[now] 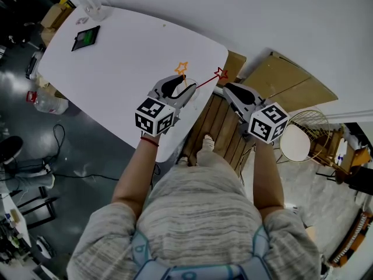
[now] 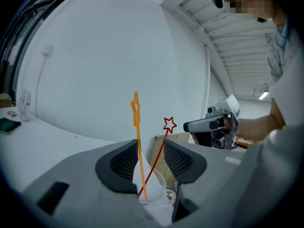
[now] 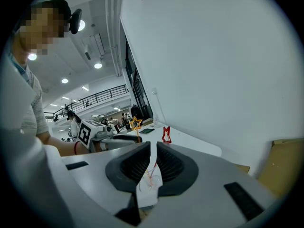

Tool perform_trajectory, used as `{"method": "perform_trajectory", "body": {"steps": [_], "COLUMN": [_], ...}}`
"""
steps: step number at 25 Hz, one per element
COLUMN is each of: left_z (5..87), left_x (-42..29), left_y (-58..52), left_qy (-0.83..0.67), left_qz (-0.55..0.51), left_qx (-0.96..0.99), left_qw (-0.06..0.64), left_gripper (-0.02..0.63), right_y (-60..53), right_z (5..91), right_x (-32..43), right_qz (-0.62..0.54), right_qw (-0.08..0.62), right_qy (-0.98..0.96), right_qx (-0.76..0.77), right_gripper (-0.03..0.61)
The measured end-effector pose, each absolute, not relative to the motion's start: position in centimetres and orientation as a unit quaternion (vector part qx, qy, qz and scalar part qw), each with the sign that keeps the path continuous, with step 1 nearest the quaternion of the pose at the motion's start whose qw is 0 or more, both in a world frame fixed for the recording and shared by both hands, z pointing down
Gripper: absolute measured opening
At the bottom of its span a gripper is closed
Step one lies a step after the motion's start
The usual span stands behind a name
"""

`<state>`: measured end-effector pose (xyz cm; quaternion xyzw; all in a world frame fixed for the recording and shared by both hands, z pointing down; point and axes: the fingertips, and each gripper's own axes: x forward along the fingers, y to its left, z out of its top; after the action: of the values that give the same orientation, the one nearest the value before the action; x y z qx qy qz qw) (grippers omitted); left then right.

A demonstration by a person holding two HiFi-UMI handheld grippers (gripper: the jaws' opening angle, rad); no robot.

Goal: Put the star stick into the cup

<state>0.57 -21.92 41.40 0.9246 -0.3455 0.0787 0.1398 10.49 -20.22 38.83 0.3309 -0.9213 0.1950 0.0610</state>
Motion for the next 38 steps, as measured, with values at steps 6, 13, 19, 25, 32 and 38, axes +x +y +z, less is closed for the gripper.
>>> {"method": "perform_trajectory", "body": {"steps": [6,13,19,25,32,38], "left_z": [41.4,42.0,42.8,43.8,45.1,44.8], "left_x": [-0.3,-1.8,-2.6,-3.0,-3.7,-3.9], "left_y": [-21.1,-19.6,-17.8,-15.7,-13.5,-11.7], "left_qy": [-0.361,-0.374,-0.369,-0.358,-0.356,-0.352], "left_qz": [0.100,0.141,0.158,0.163,0.177,0.154], "left_qx": [0.916,0.903,0.902,0.903,0.899,0.903], "left_qw": [0.144,0.156,0.158,0.171,0.184,0.191], "left_gripper": [0.184,0.206,0.216,0.218,0.219,0.219], "right_y": [-19.3,-17.5,-15.8,-13.7,-11.4,-10.0], "right_z": [38.6,38.6,38.5,38.5,38.6,38.2], "right_x": [9.8,8.9,7.9,7.4,7.2,6.5], "right_qz": [0.193,0.194,0.193,0.192,0.192,0.186], "right_qw": [0.059,0.056,0.049,0.047,0.046,0.039], "right_qy": [-0.922,-0.921,-0.921,-0.920,-0.918,-0.920], "right_qx": [0.331,0.333,0.335,0.340,0.344,0.342], "right_gripper": [0.035,0.035,0.035,0.035,0.035,0.035]}}
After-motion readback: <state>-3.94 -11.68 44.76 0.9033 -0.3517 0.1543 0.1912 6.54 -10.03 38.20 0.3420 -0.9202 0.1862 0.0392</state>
